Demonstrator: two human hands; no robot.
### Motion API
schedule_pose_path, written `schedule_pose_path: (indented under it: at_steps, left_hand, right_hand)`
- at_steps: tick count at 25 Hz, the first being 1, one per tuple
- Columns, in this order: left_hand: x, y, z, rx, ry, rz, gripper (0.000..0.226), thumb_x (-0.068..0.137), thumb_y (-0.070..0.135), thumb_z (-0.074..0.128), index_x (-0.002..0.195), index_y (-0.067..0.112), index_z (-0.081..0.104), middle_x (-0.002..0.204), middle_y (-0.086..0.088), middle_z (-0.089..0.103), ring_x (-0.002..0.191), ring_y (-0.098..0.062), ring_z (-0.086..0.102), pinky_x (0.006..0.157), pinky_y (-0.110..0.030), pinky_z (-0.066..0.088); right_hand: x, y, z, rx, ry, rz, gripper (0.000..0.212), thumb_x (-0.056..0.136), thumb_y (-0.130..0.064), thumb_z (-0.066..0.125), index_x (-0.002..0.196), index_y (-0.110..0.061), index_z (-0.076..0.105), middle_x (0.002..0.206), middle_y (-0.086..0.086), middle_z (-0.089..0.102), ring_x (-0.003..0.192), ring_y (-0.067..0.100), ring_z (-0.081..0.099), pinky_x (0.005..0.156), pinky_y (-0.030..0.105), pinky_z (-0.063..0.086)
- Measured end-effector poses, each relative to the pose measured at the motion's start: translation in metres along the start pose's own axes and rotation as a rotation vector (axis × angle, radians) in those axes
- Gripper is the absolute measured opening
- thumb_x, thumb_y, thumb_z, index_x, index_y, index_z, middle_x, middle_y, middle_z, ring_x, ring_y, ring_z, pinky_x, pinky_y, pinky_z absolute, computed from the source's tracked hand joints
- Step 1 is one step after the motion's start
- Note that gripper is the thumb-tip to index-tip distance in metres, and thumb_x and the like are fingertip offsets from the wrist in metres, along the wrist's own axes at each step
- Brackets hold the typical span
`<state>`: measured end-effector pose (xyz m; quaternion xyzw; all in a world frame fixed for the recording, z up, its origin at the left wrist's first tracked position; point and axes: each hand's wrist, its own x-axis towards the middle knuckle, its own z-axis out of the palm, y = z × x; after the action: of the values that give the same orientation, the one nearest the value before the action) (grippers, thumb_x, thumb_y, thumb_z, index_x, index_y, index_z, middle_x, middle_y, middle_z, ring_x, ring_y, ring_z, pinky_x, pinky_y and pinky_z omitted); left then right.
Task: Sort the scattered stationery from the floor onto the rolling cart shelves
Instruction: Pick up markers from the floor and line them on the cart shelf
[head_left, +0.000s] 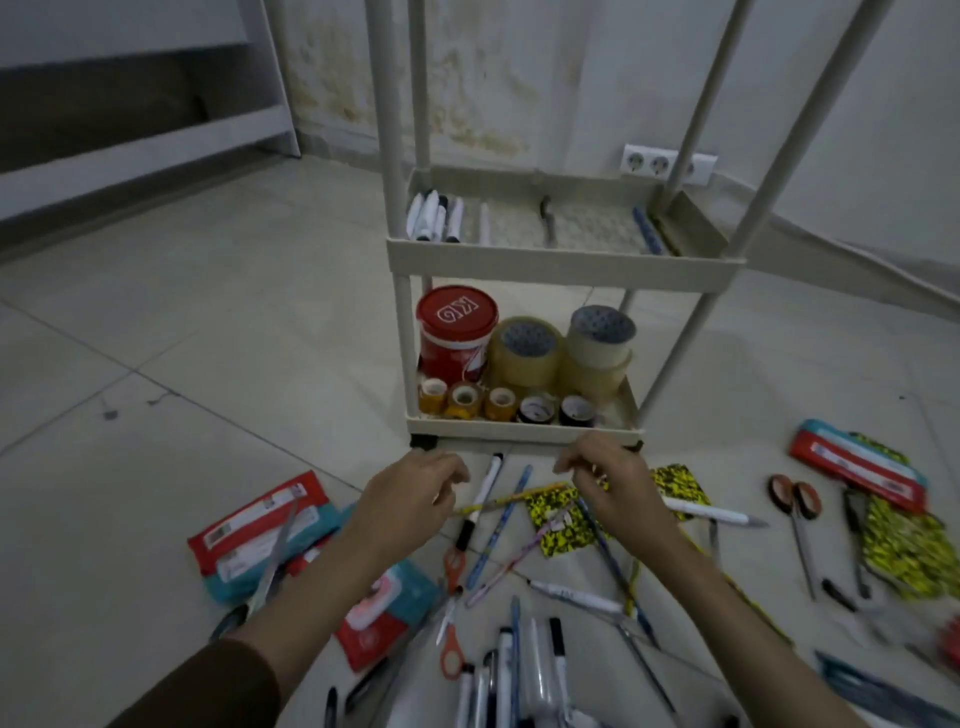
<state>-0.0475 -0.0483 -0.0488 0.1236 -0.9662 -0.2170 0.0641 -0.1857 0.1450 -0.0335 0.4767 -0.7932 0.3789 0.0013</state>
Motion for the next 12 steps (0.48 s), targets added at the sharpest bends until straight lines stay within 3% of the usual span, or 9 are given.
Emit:
schedule_pose_path:
  at_steps: [2,5,10,12]
  left_hand:
    - [0.0,-0.002,0.031,0.018,-0.162,-0.082,0.027,0.093,0.013,0.044,0.119,0.013,0.053,0.118,-0.006,0.054,0.109,-0.02,0.049,0.088,-0.037,0.043]
    - [0.006,0.002,0.062,0.032,-0.187,-0.193,0.032,0.093,0.018,0.047,0.123,0.009,0.045,0.119,-0.01,0.049,0.108,-0.024,0.05,0.086,-0.04,0.045]
    - [0.023,0.006,0.087,0.091,-0.22,-0.274,0.033,0.093,0.023,0.051,0.118,0.004,0.041,0.118,-0.015,0.044,0.099,-0.031,0.052,0.077,-0.04,0.044]
    - [0.026,0.006,0.096,0.07,-0.253,-0.293,0.03,0.093,0.019,0.049,0.117,0.002,0.041,0.119,-0.016,0.041,0.097,-0.034,0.052,0.077,-0.042,0.045]
  right_hand:
    - [-0.045,0.027,0.012,0.006,-0.078,0.22,0.032,0.08,0.014,0.052,0.075,-0.017,0.059,0.076,-0.002,0.057,0.067,0.004,0.049,0.062,0.018,0.034]
    - [-0.09,0.047,0.021,0.0,-0.124,0.452,0.034,0.082,0.012,0.051,0.074,-0.021,0.055,0.078,0.002,0.059,0.065,0.017,0.052,0.058,0.025,0.035]
    - [-0.123,0.054,0.02,-0.041,-0.197,0.491,0.024,0.086,0.007,0.048,0.087,-0.015,0.057,0.091,0.007,0.06,0.079,0.02,0.052,0.066,0.018,0.033]
    - [-0.126,0.056,0.024,-0.139,-0.248,0.464,0.024,0.088,0.003,0.046,0.103,-0.01,0.059,0.104,0.009,0.059,0.093,0.026,0.052,0.076,0.026,0.038]
